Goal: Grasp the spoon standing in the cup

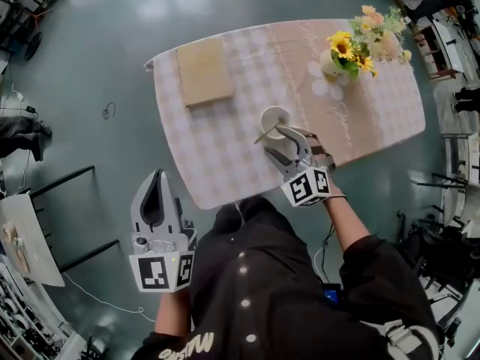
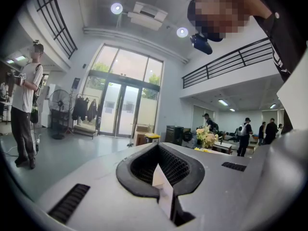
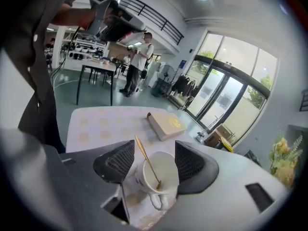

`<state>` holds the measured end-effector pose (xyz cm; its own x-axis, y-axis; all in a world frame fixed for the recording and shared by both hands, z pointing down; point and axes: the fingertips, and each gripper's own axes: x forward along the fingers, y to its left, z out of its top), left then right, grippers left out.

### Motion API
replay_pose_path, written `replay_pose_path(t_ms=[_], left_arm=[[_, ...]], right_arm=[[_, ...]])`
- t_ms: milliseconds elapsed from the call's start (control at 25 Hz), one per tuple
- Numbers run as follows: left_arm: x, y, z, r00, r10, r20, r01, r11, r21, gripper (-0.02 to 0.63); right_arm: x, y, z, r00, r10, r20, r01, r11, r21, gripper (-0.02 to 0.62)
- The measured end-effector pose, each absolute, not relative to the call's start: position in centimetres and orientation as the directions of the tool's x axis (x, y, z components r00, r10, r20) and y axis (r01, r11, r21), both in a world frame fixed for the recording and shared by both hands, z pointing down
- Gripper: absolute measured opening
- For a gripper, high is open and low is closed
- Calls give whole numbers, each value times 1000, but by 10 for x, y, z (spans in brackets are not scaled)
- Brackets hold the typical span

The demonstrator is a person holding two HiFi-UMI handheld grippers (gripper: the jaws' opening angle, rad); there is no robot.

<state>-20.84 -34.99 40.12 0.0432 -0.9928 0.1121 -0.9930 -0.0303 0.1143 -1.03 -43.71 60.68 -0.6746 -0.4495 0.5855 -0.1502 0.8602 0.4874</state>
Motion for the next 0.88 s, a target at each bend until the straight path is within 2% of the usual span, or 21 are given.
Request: replay_pose_path(t_ms=[160, 280, 440, 720, 880], left_arm=[[-207, -346, 408, 30, -991, 132, -993, -14, 116, 17], [-209, -342, 413, 18, -989, 148, -993, -1, 117, 17], [-211, -338, 419, 8, -986, 164, -993, 12, 118, 17], [-211, -333, 424, -2, -984, 178, -993, 23, 116, 17], [-211, -334, 425, -5, -983, 182, -993, 26, 116, 17]], right_arm=[[-15, -438, 633, -642, -437, 629, -49, 843, 536, 225], [-17, -441, 647, -620, -454, 640, -2, 817, 577, 174], [-21, -441, 661, -600, -468, 649, 57, 784, 618, 145], [-26, -443, 674, -585, -488, 647, 103, 747, 657, 96], [-29, -446, 675, -587, -500, 637, 114, 729, 676, 23]])
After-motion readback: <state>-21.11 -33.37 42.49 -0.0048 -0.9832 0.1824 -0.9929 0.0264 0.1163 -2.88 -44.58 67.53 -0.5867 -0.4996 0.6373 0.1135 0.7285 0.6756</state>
